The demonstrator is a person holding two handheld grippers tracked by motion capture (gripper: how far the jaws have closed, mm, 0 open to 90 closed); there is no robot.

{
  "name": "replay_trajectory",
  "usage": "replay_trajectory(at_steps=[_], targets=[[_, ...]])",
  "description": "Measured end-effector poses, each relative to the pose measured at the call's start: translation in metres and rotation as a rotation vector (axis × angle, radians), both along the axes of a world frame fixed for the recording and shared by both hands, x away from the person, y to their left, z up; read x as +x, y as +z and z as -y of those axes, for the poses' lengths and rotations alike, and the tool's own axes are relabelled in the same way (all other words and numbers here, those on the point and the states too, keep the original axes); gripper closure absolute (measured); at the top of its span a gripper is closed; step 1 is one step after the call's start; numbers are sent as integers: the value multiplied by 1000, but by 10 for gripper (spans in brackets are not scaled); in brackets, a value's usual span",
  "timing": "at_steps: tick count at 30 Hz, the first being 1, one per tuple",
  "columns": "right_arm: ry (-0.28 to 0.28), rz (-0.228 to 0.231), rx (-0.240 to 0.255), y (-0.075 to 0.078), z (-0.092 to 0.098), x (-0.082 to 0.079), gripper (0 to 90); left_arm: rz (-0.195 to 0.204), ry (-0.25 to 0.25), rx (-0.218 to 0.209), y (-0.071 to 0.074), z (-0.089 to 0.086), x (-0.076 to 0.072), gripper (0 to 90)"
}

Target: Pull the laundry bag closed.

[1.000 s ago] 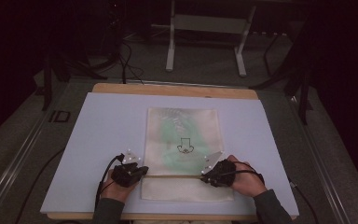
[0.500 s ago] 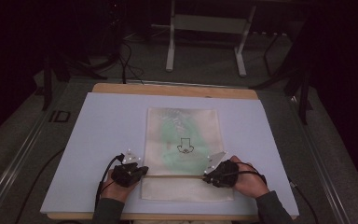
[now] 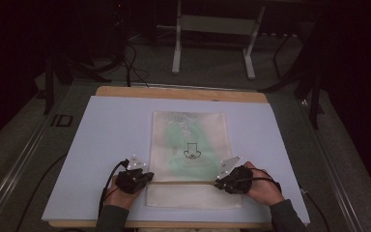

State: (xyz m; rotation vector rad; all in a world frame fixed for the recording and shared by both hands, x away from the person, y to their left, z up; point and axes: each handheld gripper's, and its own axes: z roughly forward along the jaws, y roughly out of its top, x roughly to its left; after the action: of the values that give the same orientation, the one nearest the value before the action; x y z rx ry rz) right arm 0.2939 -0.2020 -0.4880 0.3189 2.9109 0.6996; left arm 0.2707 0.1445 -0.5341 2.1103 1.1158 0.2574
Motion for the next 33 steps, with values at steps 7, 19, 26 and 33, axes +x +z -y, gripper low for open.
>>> replay_trajectory(at_steps=[7, 19, 26, 33], targets=[[-14, -1, 1, 2, 7, 0, 823, -2, -1, -2, 0, 0, 0, 896], [-57, -16, 8, 3, 30, 1, 823, -1, -1, 1, 0, 0, 0, 896], [-89, -39, 11, -2, 46, 1, 823, -2, 0, 1, 0, 0, 0, 896], [-121, -57, 8, -6, 59, 1, 822, -2, 1, 0, 0, 0, 0, 896]])
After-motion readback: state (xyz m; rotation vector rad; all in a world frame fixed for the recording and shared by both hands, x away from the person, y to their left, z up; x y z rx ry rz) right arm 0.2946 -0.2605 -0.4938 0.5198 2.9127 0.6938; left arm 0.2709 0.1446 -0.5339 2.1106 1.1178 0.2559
